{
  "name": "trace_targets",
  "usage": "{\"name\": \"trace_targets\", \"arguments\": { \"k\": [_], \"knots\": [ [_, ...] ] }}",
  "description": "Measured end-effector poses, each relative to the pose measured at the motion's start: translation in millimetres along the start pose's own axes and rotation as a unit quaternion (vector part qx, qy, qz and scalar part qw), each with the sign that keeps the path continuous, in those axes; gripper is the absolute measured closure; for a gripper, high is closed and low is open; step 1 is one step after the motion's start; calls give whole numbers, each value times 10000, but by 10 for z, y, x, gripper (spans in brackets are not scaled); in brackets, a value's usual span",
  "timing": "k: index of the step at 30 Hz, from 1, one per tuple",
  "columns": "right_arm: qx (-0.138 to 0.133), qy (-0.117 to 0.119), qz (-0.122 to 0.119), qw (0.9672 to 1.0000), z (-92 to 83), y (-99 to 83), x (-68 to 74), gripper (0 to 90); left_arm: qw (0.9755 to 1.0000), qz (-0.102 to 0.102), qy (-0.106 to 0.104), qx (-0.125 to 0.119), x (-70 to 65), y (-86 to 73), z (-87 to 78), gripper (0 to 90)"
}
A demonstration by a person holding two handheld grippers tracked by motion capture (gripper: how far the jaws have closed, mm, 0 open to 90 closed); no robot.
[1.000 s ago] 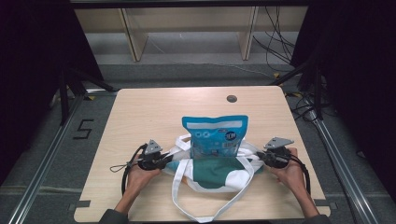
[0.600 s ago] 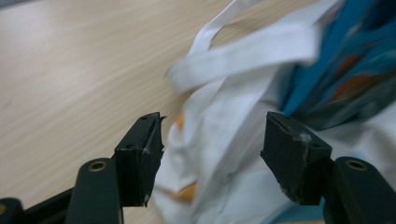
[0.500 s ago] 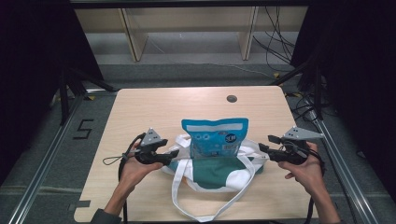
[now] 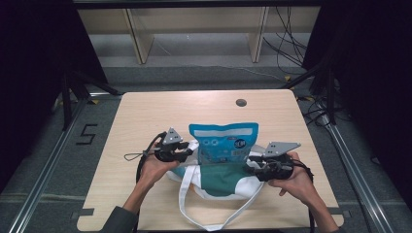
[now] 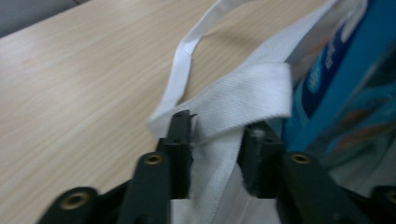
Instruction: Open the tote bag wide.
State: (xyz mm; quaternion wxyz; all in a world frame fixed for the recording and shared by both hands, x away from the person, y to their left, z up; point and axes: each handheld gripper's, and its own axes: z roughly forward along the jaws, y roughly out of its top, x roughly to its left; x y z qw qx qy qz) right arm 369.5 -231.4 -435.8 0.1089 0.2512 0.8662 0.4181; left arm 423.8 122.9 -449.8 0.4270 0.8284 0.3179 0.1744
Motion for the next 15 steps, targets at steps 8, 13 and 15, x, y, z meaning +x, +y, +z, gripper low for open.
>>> {"name": "trace_targets", "arguments": {
  "k": [8,13,15],
  "knots": [
    [405,-159,-701,9966,-293,-39,283,822,9993,-253,139,240,279,143,198,836],
    [763,34,-794,9939,-248,-184,486,830,9959,-507,112,735,451,28,488,835],
    [903,93,-848,9923,-159,-258,559,830,9938,-684,-5,876,452,-73,609,835]
  ]
}}
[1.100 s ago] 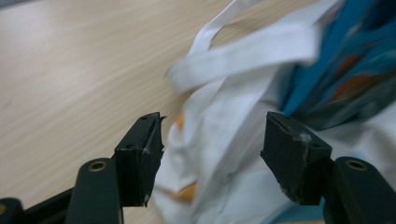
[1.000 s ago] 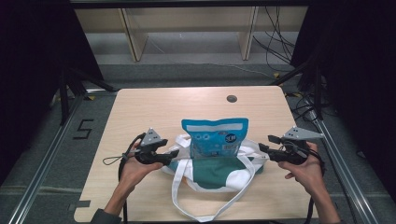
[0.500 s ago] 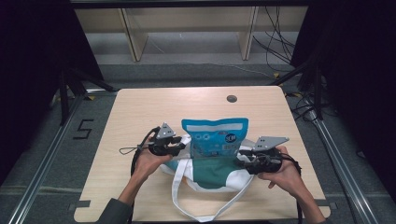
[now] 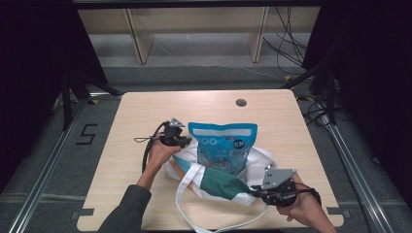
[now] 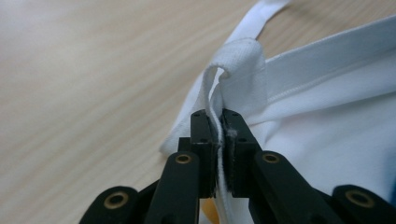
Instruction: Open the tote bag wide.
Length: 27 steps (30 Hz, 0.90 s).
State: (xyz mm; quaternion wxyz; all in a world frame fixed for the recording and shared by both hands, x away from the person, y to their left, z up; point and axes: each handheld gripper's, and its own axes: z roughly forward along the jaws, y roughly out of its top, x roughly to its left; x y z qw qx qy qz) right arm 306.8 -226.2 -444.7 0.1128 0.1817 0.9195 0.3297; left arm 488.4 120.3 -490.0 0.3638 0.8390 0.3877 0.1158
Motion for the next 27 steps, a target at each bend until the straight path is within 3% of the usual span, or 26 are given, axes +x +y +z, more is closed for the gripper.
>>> {"name": "trace_targets", "arguments": {
  "k": [1,2,4,5,6,7,8,9,10,11,12,13,14,15,18,21,23,25,27],
  "knots": [
    [76,104,-69,9999,77,-24,37,830,10000,-46,-7,-1,5,-42,55,835],
    [169,122,15,9998,130,-53,71,831,9999,-161,0,-61,1,-82,99,835],
    [418,60,-74,9991,279,-107,122,832,9996,-259,-29,-94,0,-121,128,835],
    [471,0,-58,9989,331,-126,137,832,9999,-134,-35,-14,17,-133,121,834],
    [506,-42,22,9987,352,-132,147,832,9999,-162,-24,-18,14,-141,119,832],
    [480,-18,-68,9988,338,-124,120,832,9999,-161,5,-18,10,-135,108,827],
    [490,21,87,9988,340,-132,127,831,9995,-281,93,-128,-12,-120,93,804],
    [430,20,123,9990,340,-142,115,828,9994,-276,187,-107,-34,-96,36,766],
    [360,36,69,9993,334,-157,99,818,9995,-121,268,-93,-53,-60,-62,725],
    [386,105,236,9989,298,-153,94,787,9995,-138,208,-169,-80,-29,-162,676],
    [235,49,190,9995,275,-146,65,692,9993,-209,173,-256,-108,-9,-238,615],
    [143,20,229,9996,244,-130,43,611,9997,-88,54,-230,-137,16,-396,549],
    [-38,-9,433,9991,168,-90,12,576,9992,-105,35,-376,-198,21,-498,492],
    [-227,11,416,9989,88,-58,-42,549,9985,-72,65,-532,-263,16,-590,452],
    [-707,-77,458,9964,-151,1,-152,516,9955,-152,-127,-922,-447,-21,-835,413],
    [-1019,-607,746,9901,-355,34,-322,506,9919,-90,-469,-1176,-643,-64,-991,403],
    [-1054,-822,1011,9859,-403,39,-416,493,9902,-12,-777,-1164,-754,-107,-1026,398],
    [-1073,-1058,1120,9822,-388,40,-577,493,9898,94,-982,-1026,-877,-174,-1031,392],
    [-1011,-1082,1266,9808,-323,51,-696,493,9888,216,-1150,-926,-951,-237,-1008,375]
  ]
}}
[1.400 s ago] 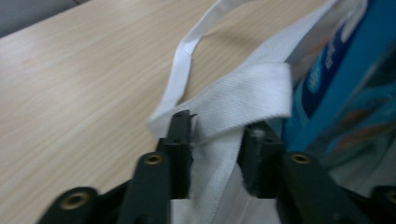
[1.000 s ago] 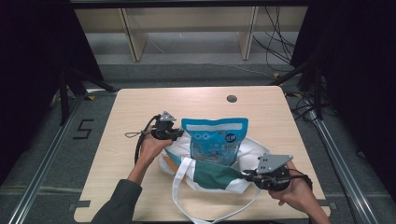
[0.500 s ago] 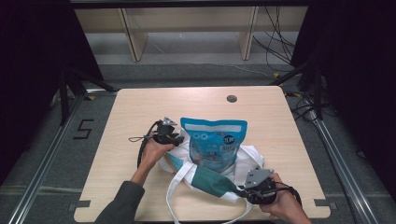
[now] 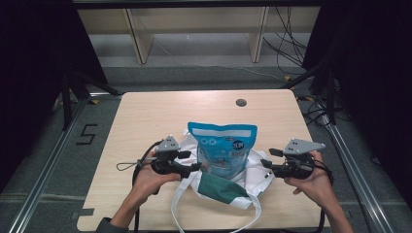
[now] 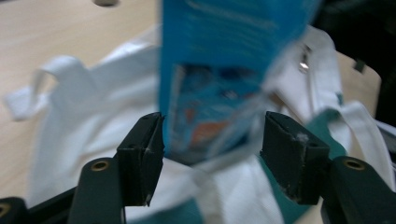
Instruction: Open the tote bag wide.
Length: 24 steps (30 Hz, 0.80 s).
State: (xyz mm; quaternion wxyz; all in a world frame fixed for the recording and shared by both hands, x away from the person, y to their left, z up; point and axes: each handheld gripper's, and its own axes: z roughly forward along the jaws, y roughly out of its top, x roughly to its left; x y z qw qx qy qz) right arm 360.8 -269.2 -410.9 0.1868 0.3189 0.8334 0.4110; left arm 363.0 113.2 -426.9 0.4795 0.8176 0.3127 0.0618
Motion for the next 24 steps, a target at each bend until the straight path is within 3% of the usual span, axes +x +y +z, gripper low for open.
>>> {"name": "trace_targets", "arguments": {
  "k": [2,3,6,8,10,11,12,13,14,16,17,18,19,20,21,22,23,24],
  "knots": [
    [97,2,37,9999,121,25,-49,494,9998,12,-168,139,-38,-69,67,351],
    [123,19,71,9999,181,43,-54,494,9995,123,-195,218,-48,-104,108,347],
    [184,121,76,9997,348,103,-84,540,9985,187,-227,452,-84,-209,224,324],
    [196,161,27,9997,437,123,-77,680,9977,368,-227,525,-108,-274,255,415],
    [271,193,-152,9993,530,127,-82,812,9930,879,64,782,-132,-361,277,587],
    [364,36,-306,9989,573,131,-114,852,9913,930,91,928,-128,-398,282,647],
    [425,-140,-388,9982,616,130,-138,875,9911,909,39,977,-121,-430,282,680],
    [444,-274,-379,9979,641,132,-170,881,9926,806,-61,912,-133,-452,268,713],
    [411,-347,-314,9981,648,140,-208,884,9919,837,-119,947,-137,-466,247,743],
    [281,-574,-264,9976,639,168,-260,886,9863,1115,-68,1216,-133,-512,237,784],
    [258,-613,-212,9976,621,189,-283,887,9850,1106,-43,1327,-133,-559,262,789],
    [164,-753,-185,9969,601,207,-317,887,9776,1335,-47,1624,-96,-596,278,793],
    [123,-820,-159,9964,591,215,-354,887,9763,1345,-39,1696,-84,-645,312,794],
    [155,-856,-99,9962,598,211,-385,887,9775,1267,-90,1683,-62,-670,327,794],
    [241,-919,-71,9955,646,185,-412,887,9814,1060,-152,1594,-50,-682,335,795],
    [388,-982,-87,9944,732,133,-437,887,9808,1059,-190,1628,-33,-680,337,795],
    [665,-964,-173,9930,833,55,-471,887,9817,1030,-145,1597,-41,-687,345,795],
    [930,-937,-48,9912,953,-48,-479,887,9802,1109,-106,1634,-50,-689,343,794]
  ]
}}
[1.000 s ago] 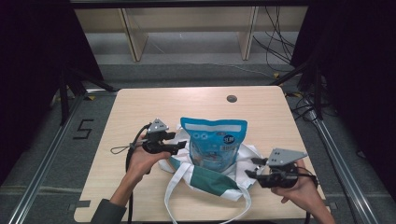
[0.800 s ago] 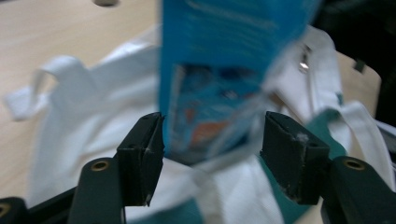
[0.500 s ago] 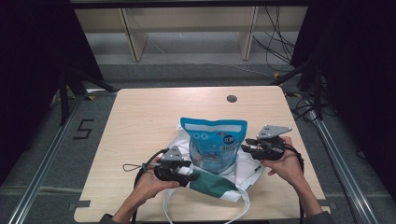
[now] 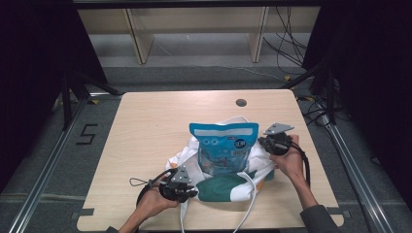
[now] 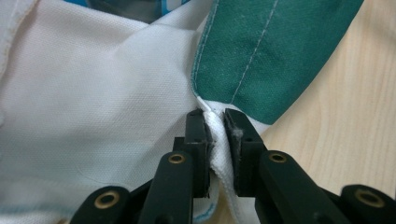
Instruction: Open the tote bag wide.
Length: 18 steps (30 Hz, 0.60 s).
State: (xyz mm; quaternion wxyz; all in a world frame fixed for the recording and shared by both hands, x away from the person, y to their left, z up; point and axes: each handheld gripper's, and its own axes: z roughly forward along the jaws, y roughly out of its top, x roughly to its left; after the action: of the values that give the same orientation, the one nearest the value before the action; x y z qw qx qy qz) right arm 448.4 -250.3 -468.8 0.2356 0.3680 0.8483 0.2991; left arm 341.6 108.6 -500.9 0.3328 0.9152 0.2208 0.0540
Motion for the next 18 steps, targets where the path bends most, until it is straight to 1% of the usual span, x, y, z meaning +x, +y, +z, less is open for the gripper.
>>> {"name": "trace_targets", "arguments": {
  "k": [2,3,4,5,6,7,8,9,10,11,12,13,14,15,16,17,18],
  "knots": [
    [313,208,177,9991,246,-154,28,886,9999,59,77,35,-21,1,-1,793],
    [318,230,193,9990,288,-173,37,886,10000,35,68,31,-20,0,-1,792],
    [417,280,205,9985,262,-145,37,886,10000,-15,60,11,-15,-3,-2,790],
    [384,250,153,9988,252,-133,20,886,10000,-82,22,-21,-9,-5,-3,786],
    [410,294,205,9985,253,-138,22,885,9999,-105,34,-27,-2,-2,-14,777],
    [350,262,151,9989,259,-145,9,879,9999,-103,39,-33,5,9,-32,757],
    [328,270,192,9989,239,-139,-6,854,9996,-215,64,-172,-7,21,-43,720],
    [249,246,353,9988,200,-128,-24,790,9991,-307,117,-274,-6,37,-75,666],
    [118,161,477,9987,147,-115,-69,719,9989,-316,90,-328,2,60,-132,606],
    [14,179,655,9977,64,-96,-113,677,9983,-350,43,-463,-5,91,-199,539],
    [-201,231,726,9969,-23,-77,-150,642,9968,-448,7,-666,-11,131,-266,482],
    [-368,305,802,9956,-122,-53,-162,612,9959,-423,18,-795,12,176,-350,449],
    [-487,428,758,9950,-233,-35,-169,589,9938,-534,11,-979,27,222,-421,425],
    [-605,585,817,9931,-346,-19,-152,579,9927,-480,82,-1101,63,270,-491,408],
    [-763,691,817,9913,-456,-10,-124,568,9914,-520,214,-1184,93,311,-547,396],
    [-851,857,871,9888,-560,-9,-69,551,9904,-495,454,-1209,149,347,-600,386],
    [-886,1075,824,9868,-647,-19,-17,537,9866,-645,649,-1354,204,379,-616,379]
  ]
}}
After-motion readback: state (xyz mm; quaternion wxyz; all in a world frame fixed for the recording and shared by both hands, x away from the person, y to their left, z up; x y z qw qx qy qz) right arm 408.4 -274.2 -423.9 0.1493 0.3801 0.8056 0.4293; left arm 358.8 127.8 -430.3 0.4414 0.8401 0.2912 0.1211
